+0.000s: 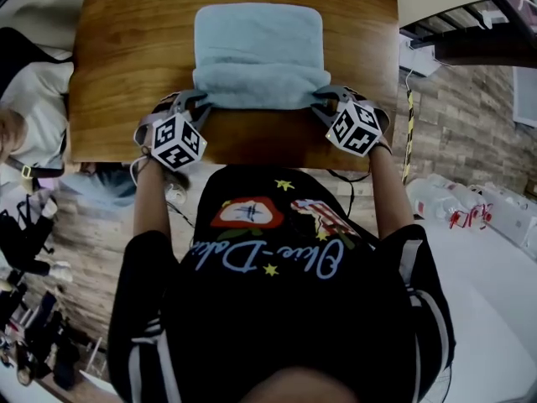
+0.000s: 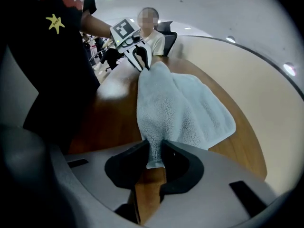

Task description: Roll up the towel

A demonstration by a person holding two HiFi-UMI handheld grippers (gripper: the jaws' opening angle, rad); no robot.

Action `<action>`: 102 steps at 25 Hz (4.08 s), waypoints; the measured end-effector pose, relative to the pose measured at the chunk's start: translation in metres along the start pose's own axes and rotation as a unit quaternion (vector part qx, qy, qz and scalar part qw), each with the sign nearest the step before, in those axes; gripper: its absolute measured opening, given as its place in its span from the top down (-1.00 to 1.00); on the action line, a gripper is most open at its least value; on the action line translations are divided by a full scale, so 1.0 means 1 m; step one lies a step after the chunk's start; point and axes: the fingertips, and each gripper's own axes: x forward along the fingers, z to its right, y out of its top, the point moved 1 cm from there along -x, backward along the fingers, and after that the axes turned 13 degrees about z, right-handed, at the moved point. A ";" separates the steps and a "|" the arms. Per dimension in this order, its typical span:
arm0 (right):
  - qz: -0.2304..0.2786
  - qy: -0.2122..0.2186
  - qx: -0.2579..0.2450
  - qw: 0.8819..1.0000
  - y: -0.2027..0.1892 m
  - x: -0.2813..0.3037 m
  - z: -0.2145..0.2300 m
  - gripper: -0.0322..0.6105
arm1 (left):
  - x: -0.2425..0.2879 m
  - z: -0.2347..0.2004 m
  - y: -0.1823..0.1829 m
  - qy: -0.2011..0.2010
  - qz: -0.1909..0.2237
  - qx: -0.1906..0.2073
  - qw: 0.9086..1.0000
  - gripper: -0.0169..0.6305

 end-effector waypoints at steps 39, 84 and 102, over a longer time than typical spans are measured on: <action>0.136 0.064 0.233 0.961 0.034 -0.056 0.005 0.76 | -0.049 0.000 0.031 -0.099 0.052 -0.148 0.983 0.82; 0.042 -0.013 0.000 0.999 0.024 -0.029 -0.012 0.42 | -0.029 0.018 0.019 0.046 0.058 -0.068 0.995 0.39; 0.027 0.011 -0.023 0.999 0.021 -0.030 -0.008 0.71 | -0.032 0.010 0.015 0.037 0.042 -0.029 0.998 0.78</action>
